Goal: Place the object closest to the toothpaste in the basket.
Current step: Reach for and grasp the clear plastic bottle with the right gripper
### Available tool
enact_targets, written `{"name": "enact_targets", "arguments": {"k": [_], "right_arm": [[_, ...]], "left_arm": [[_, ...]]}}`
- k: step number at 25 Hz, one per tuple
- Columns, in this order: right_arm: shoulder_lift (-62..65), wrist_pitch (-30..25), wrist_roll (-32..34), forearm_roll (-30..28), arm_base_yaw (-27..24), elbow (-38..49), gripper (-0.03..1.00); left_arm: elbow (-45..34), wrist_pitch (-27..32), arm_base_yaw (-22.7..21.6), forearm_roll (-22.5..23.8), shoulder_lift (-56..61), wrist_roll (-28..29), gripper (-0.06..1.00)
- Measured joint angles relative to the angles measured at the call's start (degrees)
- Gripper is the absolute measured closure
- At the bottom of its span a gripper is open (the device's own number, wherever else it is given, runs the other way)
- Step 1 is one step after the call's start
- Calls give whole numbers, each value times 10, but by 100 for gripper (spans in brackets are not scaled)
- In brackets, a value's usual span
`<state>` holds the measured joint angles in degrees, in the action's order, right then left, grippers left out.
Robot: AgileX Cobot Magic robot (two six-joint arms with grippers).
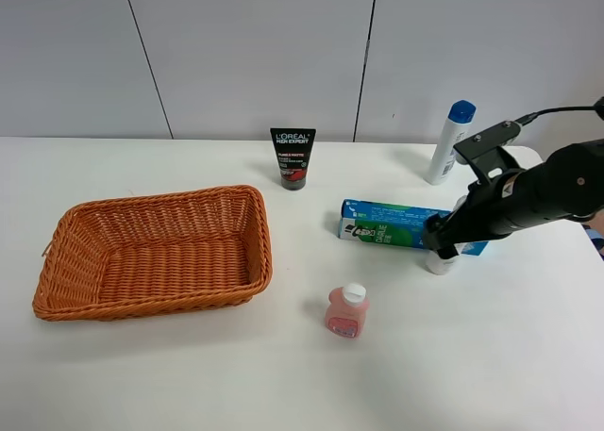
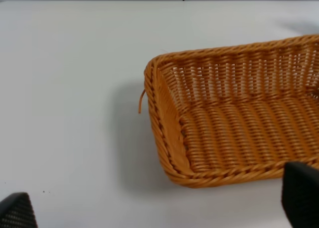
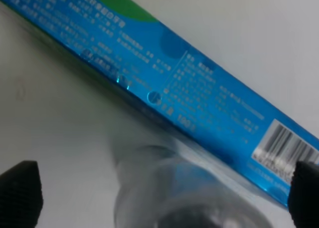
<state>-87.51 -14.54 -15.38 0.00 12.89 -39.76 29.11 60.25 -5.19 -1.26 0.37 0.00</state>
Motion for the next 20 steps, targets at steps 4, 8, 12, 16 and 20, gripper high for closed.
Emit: {"name": "enact_targets", "arguments": {"k": [4, 8, 12, 16, 20], "right_arm": [[-20, 23, 0, 0, 0, 0, -3], [-30, 35, 0, 0, 0, 0, 3], [-31, 35, 5, 0, 0, 0, 35], [-31, 35, 15, 0, 0, 0, 52], [-30, 34, 16, 0, 0, 0, 52]], "left_arm": [[0, 0, 0, 0, 0, 0, -5], [0, 0, 0, 0, 0, 0, -5], [0, 0, 0, 0, 0, 0, -5], [0, 0, 0, 0, 0, 0, -5], [0, 0, 0, 0, 0, 0, -5]]}}
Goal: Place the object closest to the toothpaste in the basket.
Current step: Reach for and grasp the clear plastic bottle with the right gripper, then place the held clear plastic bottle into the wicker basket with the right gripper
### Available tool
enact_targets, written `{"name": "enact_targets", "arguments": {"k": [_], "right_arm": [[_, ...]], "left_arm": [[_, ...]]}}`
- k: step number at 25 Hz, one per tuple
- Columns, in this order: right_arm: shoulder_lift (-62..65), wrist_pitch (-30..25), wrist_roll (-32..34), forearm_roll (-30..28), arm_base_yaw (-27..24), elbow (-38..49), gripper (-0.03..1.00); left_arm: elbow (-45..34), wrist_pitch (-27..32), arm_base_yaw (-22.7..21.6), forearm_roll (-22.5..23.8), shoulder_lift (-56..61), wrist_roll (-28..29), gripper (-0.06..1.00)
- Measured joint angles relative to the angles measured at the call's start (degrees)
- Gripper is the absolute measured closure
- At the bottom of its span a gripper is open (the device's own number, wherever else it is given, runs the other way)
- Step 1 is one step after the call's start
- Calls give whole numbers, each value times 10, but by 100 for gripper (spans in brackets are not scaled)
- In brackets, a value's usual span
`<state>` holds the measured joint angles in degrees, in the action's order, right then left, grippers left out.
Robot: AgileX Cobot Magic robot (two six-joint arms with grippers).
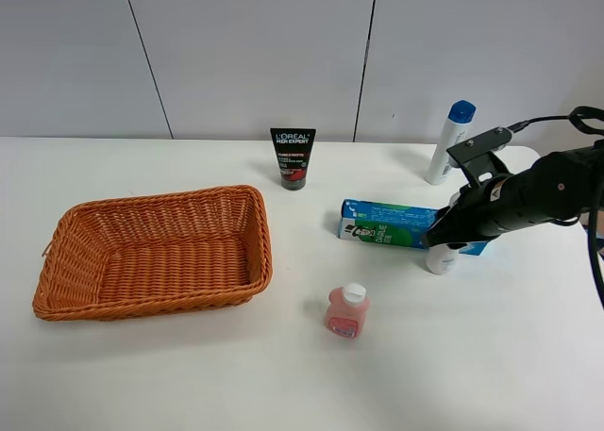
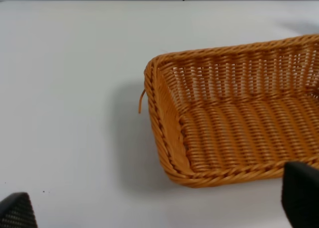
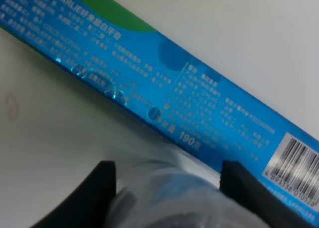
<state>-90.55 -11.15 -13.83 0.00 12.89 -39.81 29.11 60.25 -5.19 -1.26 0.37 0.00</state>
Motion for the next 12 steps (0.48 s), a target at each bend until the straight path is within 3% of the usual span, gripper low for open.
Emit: {"name": "enact_targets", "arguments": {"k": [6, 12], "right_arm": [[81, -13, 26, 18, 19, 0, 52], [204, -16, 36, 73, 112, -54, 52]], "left_arm": [[0, 0, 0, 0, 0, 0, -5], [0, 0, 0, 0, 0, 0, -5]]}}
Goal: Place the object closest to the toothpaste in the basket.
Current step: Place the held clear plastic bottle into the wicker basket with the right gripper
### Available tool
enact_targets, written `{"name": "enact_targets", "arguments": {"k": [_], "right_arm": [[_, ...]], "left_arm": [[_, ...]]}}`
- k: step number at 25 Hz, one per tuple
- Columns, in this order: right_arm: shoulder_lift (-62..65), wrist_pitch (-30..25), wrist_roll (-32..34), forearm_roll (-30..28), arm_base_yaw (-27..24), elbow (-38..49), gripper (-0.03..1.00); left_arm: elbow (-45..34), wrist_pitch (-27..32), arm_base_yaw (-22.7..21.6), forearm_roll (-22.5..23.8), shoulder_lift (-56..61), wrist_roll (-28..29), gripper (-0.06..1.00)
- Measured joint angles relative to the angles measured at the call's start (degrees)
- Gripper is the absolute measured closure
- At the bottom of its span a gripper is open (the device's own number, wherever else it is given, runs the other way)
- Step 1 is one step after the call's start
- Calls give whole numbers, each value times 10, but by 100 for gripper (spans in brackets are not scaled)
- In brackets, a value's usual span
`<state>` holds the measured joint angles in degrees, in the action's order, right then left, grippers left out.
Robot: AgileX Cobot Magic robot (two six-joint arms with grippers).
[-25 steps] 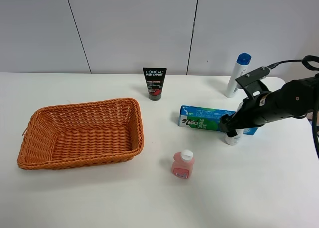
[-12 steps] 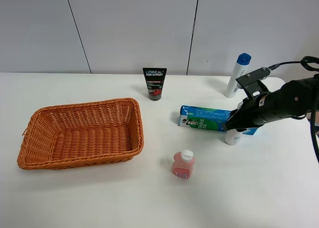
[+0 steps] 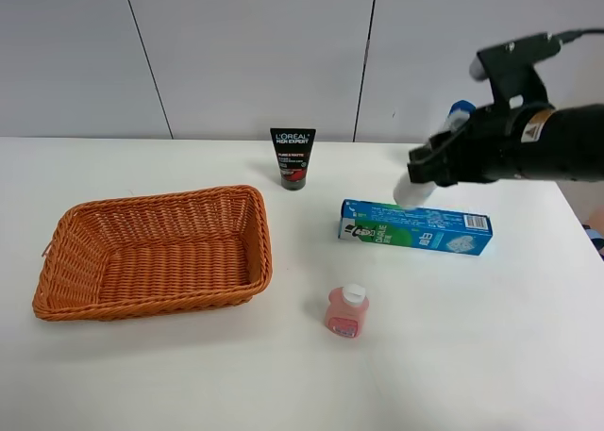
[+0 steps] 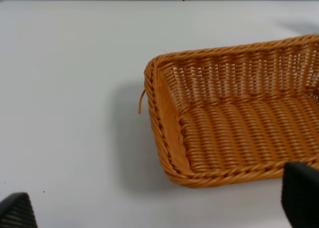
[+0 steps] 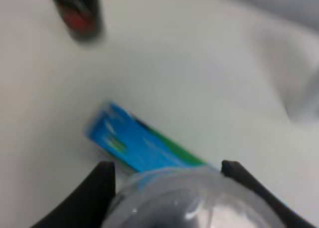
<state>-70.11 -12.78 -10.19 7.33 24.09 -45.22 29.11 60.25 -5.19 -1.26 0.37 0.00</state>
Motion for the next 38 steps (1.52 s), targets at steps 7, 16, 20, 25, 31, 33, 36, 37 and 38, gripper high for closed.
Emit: {"name": "enact_targets", "arguments": {"k": [7, 16, 20, 25, 31, 33, 36, 37, 38], "right_arm": [[-55, 1, 3, 16, 147, -140, 52], [-296, -1, 4, 46, 227, -270, 52], [-362, 0, 4, 49, 252, -317, 52], [-404, 4, 4, 51, 255, -335, 52], [-408, 30, 8, 85, 255, -338, 33], [-407, 35, 19, 101, 255, -340, 26], [-395, 33, 24, 117, 255, -340, 22], [-387, 33, 24, 120, 255, -340, 22], [-376, 34, 24, 121, 255, -340, 22]], "left_arm": [[0, 0, 0, 0, 0, 0, -5], [0, 0, 0, 0, 0, 0, -5], [0, 0, 0, 0, 0, 0, -5], [0, 0, 0, 0, 0, 0, -5], [0, 0, 0, 0, 0, 0, -5], [0, 0, 0, 0, 0, 0, -5], [0, 0, 0, 0, 0, 0, -5], [0, 0, 0, 0, 0, 0, -5], [0, 0, 0, 0, 0, 0, -5]]}}
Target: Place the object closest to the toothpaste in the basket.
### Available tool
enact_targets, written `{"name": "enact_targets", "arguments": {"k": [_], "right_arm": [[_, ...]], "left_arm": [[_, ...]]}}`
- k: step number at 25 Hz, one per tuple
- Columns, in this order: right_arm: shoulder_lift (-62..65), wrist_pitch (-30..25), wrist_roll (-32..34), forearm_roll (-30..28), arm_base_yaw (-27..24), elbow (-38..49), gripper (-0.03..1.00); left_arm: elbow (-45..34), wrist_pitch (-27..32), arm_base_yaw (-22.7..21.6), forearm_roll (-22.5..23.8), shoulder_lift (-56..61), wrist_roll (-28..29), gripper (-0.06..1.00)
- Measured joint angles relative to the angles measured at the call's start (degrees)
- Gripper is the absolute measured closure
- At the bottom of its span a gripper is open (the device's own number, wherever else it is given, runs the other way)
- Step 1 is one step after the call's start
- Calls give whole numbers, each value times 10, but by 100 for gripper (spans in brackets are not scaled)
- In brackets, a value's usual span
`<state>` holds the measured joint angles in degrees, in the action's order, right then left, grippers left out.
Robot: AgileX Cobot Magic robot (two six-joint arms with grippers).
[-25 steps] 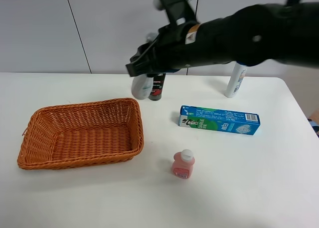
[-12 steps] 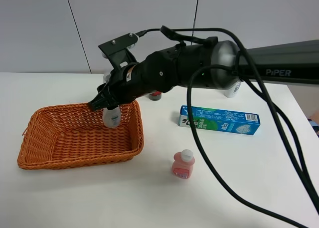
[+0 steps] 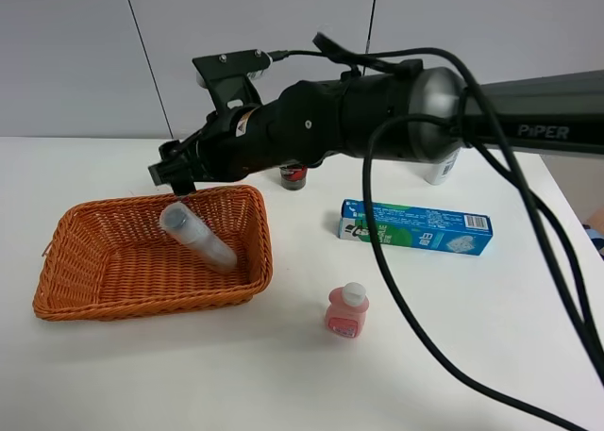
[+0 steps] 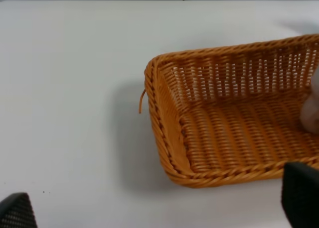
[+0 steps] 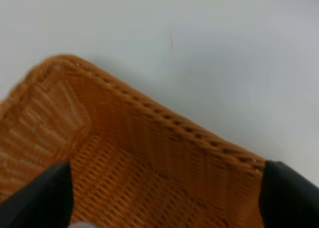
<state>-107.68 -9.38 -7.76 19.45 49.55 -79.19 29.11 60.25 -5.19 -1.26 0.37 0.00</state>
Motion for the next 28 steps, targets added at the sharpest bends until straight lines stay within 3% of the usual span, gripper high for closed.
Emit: {"name": "enact_targets", "arguments": {"k": [8, 13, 19, 28], "right_arm": [[145, -19, 0, -31, -27, 0, 21], [236, -57, -1, -77, -72, 0, 21], [348, -115, -1, -91, -149, 9, 21], [561, -129, -1, -104, -257, 193, 21]], "left_arm": [[0, 0, 0, 0, 0, 0, -5], [0, 0, 0, 0, 0, 0, -5], [0, 0, 0, 0, 0, 0, -5], [0, 0, 0, 0, 0, 0, -5]]}}
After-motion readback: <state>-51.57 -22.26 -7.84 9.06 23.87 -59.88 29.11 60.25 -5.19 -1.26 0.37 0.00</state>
